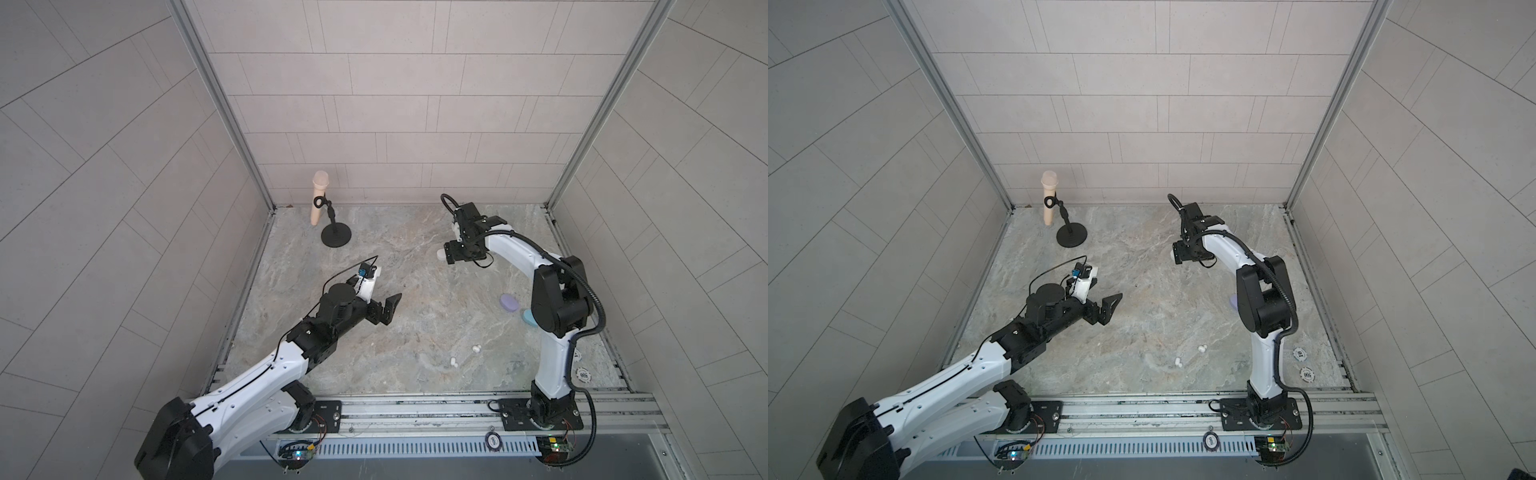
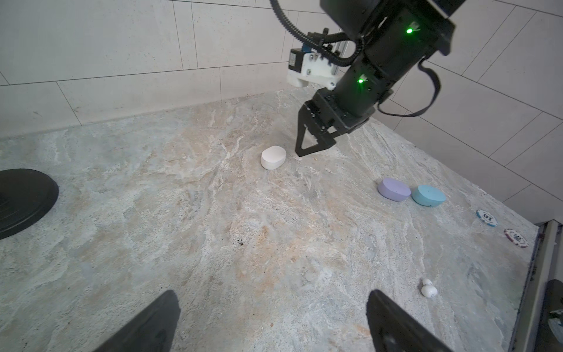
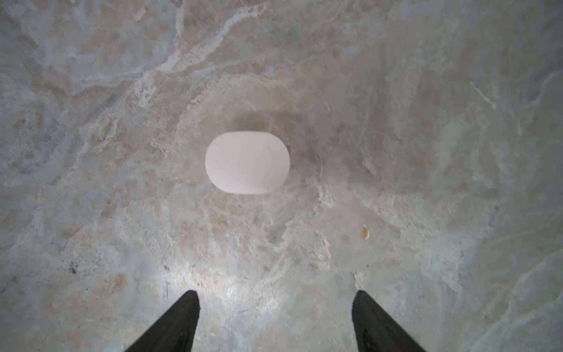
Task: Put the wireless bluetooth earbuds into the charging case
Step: 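Move the right gripper to the white earbud case and grasp it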
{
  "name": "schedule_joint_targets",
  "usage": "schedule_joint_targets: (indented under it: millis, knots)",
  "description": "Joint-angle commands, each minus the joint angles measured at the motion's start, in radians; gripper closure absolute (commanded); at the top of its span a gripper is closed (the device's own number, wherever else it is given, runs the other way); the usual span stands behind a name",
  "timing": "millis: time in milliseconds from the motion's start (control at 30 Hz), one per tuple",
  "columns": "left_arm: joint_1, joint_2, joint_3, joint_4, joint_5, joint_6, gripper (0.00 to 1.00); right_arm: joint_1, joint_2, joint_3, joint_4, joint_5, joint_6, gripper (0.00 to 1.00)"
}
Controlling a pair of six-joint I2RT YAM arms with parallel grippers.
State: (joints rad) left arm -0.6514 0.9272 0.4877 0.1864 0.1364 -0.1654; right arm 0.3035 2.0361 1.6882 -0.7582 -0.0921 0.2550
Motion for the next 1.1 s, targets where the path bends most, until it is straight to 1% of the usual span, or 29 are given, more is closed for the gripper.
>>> schedule_joint_targets:
  millis: [0,100,233,467,733,1067]
  knots:
    - [0.009,0.009,-0.011,0.014,0.039,-0.039,0.00,0.008,0.079,0.120,-0.081,0.030,-0.045,0.17]
    - [0.013,0.025,-0.018,0.031,0.053,-0.062,0.00,0.011,0.163,0.224,-0.116,0.040,-0.048,0.17]
    - [0.037,0.037,-0.029,0.058,0.073,-0.089,0.00,0.013,0.253,0.339,-0.161,0.025,-0.057,0.16]
    - [0.066,0.071,-0.023,0.070,0.100,-0.092,0.00,0.019,0.343,0.443,-0.202,0.029,-0.067,0.16]
    - [0.075,0.082,-0.020,0.067,0.106,-0.091,0.00,0.022,0.397,0.492,-0.222,0.014,-0.067,0.19]
    - [0.082,0.090,-0.017,0.068,0.104,-0.092,0.00,0.023,0.402,0.487,-0.221,0.020,-0.055,0.33]
